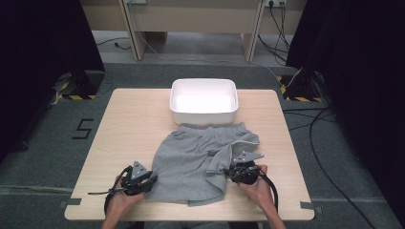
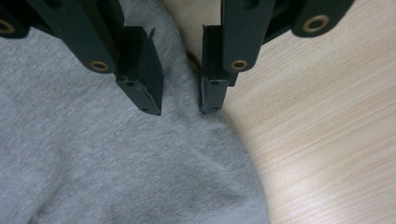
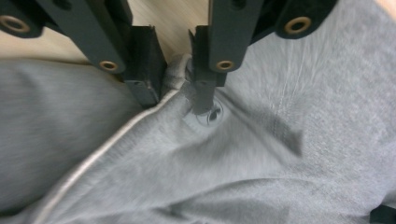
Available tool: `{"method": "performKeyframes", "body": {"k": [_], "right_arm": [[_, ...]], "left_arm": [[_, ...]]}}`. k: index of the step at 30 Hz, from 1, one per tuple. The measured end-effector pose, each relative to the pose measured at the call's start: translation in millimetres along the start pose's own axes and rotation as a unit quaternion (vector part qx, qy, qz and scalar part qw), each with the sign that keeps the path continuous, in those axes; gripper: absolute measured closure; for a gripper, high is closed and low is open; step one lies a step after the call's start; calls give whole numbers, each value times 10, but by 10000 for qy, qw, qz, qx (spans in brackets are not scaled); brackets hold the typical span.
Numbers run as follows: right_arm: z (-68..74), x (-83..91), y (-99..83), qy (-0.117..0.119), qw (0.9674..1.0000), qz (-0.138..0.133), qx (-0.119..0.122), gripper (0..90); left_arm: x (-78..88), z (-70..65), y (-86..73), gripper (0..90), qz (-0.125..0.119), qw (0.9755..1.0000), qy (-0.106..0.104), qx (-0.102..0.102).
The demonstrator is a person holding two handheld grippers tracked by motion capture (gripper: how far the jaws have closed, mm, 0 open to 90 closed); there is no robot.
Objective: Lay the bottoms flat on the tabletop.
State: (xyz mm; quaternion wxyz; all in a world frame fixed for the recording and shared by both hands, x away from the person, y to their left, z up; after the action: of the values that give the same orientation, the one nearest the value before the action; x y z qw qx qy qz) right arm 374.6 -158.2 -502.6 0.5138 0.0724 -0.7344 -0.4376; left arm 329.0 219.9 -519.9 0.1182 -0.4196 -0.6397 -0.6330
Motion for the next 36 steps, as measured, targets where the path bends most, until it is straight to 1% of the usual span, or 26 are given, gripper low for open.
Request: {"method": "performKeyframes", "body": {"k": [2, 4, 6, 7, 10, 12, 13, 15, 18, 19, 21, 24, 25, 26, 27, 28, 29, 30, 31, 33, 34, 36], "right_arm": [[-28, 126, -3, -69, 9999, -61, 68, 794], [-65, 279, -25, -96, 9998, -161, 86, 803], [-115, 447, -78, -177, 9996, -196, 117, 807], [-145, 537, -121, -239, 9994, -222, 85, 808], [-260, 813, -321, -453, 9987, -212, -108, 809], [-331, 981, -496, -614, 9974, -173, -324, 808], [-362, 1055, -588, -674, 9968, -136, -401, 808], [-398, 1183, -763, -749, 9954, -41, -593, 808], [-423, 1301, -998, -807, 9938, 186, -736, 808], [-415, 1315, -1066, -767, 9934, 296, -799, 807], [-400, 1314, -1188, -714, 9931, 448, -817, 808], [-365, 1311, -1325, -613, 9923, 548, -923, 807], [-357, 1318, -1359, -582, 9923, 484, -982, 807], [-356, 1339, -1380, -555, 9920, 461, -1033, 805], [-352, 1355, -1392, -589, 9916, 480, -1044, 801], [-344, 1367, -1390, -608, 9913, 532, -1036, 779], [-335, 1374, -1377, -585, 9909, 591, -1058, 715], [-331, 1382, -1349, -647, 9900, 659, -1065, 645], [-332, 1393, -1316, -777, 9898, 667, -993, 628], [-321, 1412, -1212, -888, 9904, 551, -901, 546], [-322, 1413, -1147, -990, 9904, 395, -876, 526], [-317, 1378, -1022, -1027, 9912, 223, -800, 512]], "left_arm": [[0, -3, -3, 675, -14, 10000, 10, -4], [0, -8, -3, 676, -15, 10000, 23, -29], [0, -10, -1, 676, -12, 10000, 34, -30], [1, -15, -2, 675, -12, 10000, 46, -41], [0, -22, 2, 676, 3, 9999, 75, -75], [2, -35, 4, 676, 14, 9999, 123, -120], [6, -40, 7, 676, 12, 9997, 180, -180], [6, -54, 10, 676, 26, 9995, 222, -213], [10, -68, 8, 676, 38, 9993, 249, -269], [12, -72, 7, 675, 47, 9993, 236, -272], [18, -75, 7, 673, 78, 9993, 233, -280], [41, -100, -11, 663, 127, 9992, 196, -330], [51, -106, -21, 661, 136, 9992, 182, -336], [63, -112, -31, 655, 152, 9992, 167, -333], [78, -122, -42, 642, 178, 9991, 159, -354], [89, -140, -53, 629, 214, 9990, 102, -391], [104, -158, -60, 612, 258, 9985, 100, -465], [118, -174, -62, 586, 294, 9981, 126, -533], [132, -189, -63, 556, 299, 9979, 148, -556], [159, -217, -66, 511, 242, 9984, 112, -498], [170, -228, -68, 492, 222, 9987, 76, -458], [177, -244, -68, 469, 216, 9989, 24, -408]]}}
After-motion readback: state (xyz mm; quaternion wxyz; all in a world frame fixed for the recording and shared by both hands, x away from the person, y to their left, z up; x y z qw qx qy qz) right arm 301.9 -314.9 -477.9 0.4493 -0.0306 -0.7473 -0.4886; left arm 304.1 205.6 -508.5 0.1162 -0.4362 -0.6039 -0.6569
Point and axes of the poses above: each handheld gripper's, and its own axes: x roughly backward along the jaws, y roughly out of its top, z roughly to its left, the point moved 1 cm from there along -x, roughly forward along the jaws, and after that the axes turned 14 degrees about x, right-handed, at the moved point
